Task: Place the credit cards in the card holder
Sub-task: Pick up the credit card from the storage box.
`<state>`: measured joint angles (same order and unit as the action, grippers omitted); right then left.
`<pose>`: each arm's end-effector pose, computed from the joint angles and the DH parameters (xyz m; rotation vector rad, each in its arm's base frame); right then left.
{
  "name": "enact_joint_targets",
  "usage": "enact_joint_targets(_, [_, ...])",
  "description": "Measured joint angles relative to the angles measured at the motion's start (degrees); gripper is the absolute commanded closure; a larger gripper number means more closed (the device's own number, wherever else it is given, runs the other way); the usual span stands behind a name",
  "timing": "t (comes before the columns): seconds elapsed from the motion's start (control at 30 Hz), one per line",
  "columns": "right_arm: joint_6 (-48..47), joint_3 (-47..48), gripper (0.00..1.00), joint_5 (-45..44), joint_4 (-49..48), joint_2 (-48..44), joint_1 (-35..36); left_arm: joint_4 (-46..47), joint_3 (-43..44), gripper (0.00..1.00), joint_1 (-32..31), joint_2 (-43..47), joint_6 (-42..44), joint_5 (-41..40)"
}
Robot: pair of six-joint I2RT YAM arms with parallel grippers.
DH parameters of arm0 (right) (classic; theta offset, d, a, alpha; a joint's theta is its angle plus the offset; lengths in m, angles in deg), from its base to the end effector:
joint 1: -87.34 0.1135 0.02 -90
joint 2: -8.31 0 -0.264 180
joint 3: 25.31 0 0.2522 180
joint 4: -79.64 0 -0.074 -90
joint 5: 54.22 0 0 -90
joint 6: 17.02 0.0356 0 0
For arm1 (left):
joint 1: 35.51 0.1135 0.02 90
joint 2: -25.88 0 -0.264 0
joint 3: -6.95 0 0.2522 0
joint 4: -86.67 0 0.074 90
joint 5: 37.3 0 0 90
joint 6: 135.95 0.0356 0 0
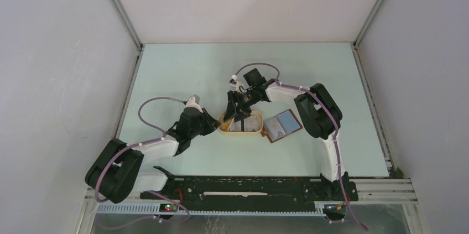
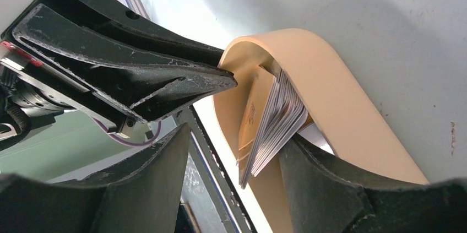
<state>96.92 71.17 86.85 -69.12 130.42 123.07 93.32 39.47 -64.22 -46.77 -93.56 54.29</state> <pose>0.3413 0.2797 0.1473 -0.6558 2.6336 1.5112 0.1973 -0.1092 0.1425 -0.3553 2.2374 -0.7771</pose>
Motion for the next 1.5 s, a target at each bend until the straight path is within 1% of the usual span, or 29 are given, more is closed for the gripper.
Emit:
enact_joint_targets(0.4, [-0.02, -1.44, 0.32, 0.94, -0.09, -0.68, -0.74, -4.0, -0.09, 0.94, 0.28, 2.93, 0.0, -1.44])
enact_joint_targets(0.9, [-1.62, -1.62, 0.33, 2.27, 0.46, -0.76, -1.75, -5.77, -0.13, 0.94, 0.59, 4.2, -0.04, -3.15])
enact_joint_targets(1.43, [-4.52, -1.64, 0.4, 0.72, 2.67, -0.76, -2.36, -5.66, -0.22, 0.95, 0.94, 4.2, -0.37, -3.15])
enact_joint_targets(1.5, [-4.68, -1.62, 0.42, 0.52, 2.84, -0.76, -2.36, -5.66, -0.22, 0.95, 0.96, 4.2, -0.39, -3.13])
